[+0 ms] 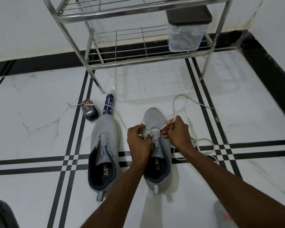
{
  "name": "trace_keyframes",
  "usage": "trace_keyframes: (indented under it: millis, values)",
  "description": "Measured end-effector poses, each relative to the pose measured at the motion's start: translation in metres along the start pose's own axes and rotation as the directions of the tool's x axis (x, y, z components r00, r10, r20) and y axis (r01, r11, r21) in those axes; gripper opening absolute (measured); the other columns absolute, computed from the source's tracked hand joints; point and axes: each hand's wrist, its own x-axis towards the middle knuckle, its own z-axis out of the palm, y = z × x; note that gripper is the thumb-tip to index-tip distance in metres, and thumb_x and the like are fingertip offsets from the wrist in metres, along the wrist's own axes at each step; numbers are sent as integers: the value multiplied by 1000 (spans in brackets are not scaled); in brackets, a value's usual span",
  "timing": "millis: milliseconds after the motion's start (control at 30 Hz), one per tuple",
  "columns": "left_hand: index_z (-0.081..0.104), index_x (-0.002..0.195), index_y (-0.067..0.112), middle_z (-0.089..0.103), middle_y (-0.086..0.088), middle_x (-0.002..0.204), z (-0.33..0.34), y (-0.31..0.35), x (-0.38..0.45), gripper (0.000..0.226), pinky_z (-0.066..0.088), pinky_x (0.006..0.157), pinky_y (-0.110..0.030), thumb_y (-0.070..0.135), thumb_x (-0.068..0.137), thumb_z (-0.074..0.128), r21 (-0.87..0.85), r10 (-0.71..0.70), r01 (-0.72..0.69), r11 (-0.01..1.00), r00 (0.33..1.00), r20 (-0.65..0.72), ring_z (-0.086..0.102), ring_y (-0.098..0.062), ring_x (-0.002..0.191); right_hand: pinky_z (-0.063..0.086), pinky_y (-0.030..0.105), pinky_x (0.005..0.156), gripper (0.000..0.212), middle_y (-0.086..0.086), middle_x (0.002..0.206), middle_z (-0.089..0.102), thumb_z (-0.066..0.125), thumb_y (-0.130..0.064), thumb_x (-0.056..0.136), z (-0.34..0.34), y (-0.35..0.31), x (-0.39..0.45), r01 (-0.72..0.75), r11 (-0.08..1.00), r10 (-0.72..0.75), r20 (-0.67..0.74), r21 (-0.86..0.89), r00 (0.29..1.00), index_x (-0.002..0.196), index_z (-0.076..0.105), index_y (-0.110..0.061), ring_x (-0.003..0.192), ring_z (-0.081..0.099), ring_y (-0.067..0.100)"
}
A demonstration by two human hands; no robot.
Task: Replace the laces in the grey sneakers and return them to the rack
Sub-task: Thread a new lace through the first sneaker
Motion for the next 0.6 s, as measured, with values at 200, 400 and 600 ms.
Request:
trace_keyframes:
  millis: [200,400,600]
  values:
    - [69,111,9,71,-1,98,2,-5,8,34,53,83,-18,8,80,83,-99,-119,127,987,990,78,64,-11,86,63,41,61,20,9,82,68,47,-30,107,1,0,-3,49,995,-51,-25,-88,998,96,42,-13,68,72,18]
    - [72,93,9,70,-4,86,-2,-8,21,15,55,80,-32,20,87,80,-280,-251,300,912,948,196,64,-17,83,62,33,57,22,16,78,72,55,-22,104,-4,-5,-1,-8,997,4,56,72,998,95,51,-3,60,72,17]
    - [73,82,21,76,3,89,-5,-10,24,19,57,88,-52,37,93,73,-224,-336,382,897,916,219,68,-21,88,62,30,62,17,14,77,74,55,-20,104,-8,-6,-4,-64,982,53,65,180,996,90,53,-10,68,75,22]
